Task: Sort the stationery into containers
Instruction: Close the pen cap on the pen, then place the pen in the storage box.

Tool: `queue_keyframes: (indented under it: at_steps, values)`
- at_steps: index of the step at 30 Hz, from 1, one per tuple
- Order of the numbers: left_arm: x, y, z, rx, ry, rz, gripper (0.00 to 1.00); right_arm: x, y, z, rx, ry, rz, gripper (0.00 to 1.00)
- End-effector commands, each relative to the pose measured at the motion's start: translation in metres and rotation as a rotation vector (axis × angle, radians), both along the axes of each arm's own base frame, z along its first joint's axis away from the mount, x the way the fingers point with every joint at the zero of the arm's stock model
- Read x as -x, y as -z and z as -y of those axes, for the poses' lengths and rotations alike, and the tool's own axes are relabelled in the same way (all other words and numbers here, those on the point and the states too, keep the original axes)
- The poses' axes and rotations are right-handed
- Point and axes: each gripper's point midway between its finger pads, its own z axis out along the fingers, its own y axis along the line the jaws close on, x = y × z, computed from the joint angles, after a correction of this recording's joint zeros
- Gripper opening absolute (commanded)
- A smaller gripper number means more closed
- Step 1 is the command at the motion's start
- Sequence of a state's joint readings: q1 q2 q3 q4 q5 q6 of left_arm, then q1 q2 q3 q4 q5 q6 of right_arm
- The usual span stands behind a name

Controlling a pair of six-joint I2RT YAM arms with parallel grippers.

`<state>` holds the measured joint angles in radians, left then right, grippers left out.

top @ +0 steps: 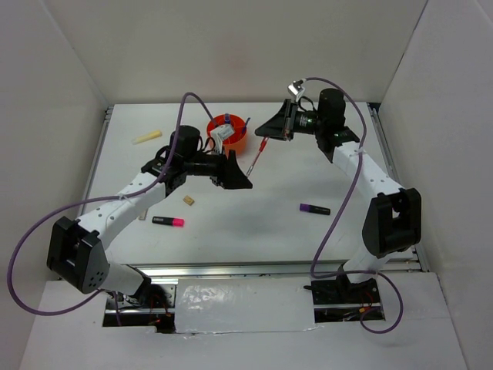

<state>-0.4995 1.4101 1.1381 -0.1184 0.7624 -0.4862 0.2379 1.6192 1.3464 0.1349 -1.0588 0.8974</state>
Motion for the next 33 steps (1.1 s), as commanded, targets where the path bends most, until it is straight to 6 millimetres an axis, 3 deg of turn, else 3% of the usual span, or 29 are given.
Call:
queue_keyframes:
  at_steps: [1, 3, 4, 8, 10, 12, 15, 18, 19, 20, 22, 23, 25, 26, 33]
  values:
    - [0.001, -0.018, 0.003, 0.031, 0.011, 0.061, 0.73, 0.002, -0.021, 0.002, -0.017, -0.016, 0.049, 0.00]
    - [0.006, -0.016, 0.004, 0.016, 0.030, 0.063, 0.87, -0.001, -0.023, 0.003, -0.016, -0.010, 0.056, 0.00]
    - [0.008, -0.019, 0.004, 0.016, 0.040, 0.070, 0.89, -0.006, -0.026, 0.007, -0.015, 0.003, 0.069, 0.00]
    - [0.021, -0.010, -0.005, -0.040, 0.069, 0.103, 0.93, -0.026, -0.041, 0.018, 0.033, 0.065, 0.157, 0.00]
    - [0.024, -0.004, -0.014, -0.074, 0.061, 0.145, 0.93, -0.043, -0.033, 0.028, 0.115, 0.133, 0.194, 0.00]
    - [0.027, -0.002, -0.024, -0.096, 0.038, 0.156, 0.93, -0.060, -0.043, 0.036, 0.195, 0.199, 0.315, 0.00]
    - [0.016, -0.003, -0.043, -0.112, -0.040, 0.169, 0.95, -0.087, -0.044, 0.050, 0.315, 0.323, 0.408, 0.00]
    - [-0.006, -0.008, -0.060, -0.134, -0.140, 0.171, 0.99, -0.115, -0.038, 0.059, 0.406, 0.417, 0.464, 0.00]
    - [-0.018, -0.010, -0.070, -0.142, -0.195, 0.164, 0.99, -0.122, -0.045, 0.059, 0.415, 0.436, 0.497, 0.00]
    - [-0.024, -0.011, -0.075, -0.145, -0.223, 0.158, 0.99, -0.133, -0.035, 0.055, 0.437, 0.439, 0.495, 0.00]
    - [-0.044, -0.012, -0.088, -0.162, -0.296, 0.122, 0.99, -0.150, -0.040, 0.054, 0.458, 0.484, 0.542, 0.00]
    - [-0.050, -0.012, -0.092, -0.165, -0.313, 0.110, 0.99, -0.161, -0.027, 0.051, 0.476, 0.488, 0.533, 0.00]
    - [-0.066, -0.014, -0.105, -0.159, -0.353, 0.097, 0.99, -0.173, -0.031, 0.040, 0.490, 0.512, 0.590, 0.00]
    - [-0.070, -0.015, -0.108, -0.153, -0.364, 0.100, 0.99, -0.181, -0.015, 0.033, 0.517, 0.494, 0.598, 0.00]
    - [-0.087, -0.024, -0.140, -0.119, -0.483, 0.151, 0.99, -0.207, 0.006, -0.008, 0.535, 0.490, 0.647, 0.00]
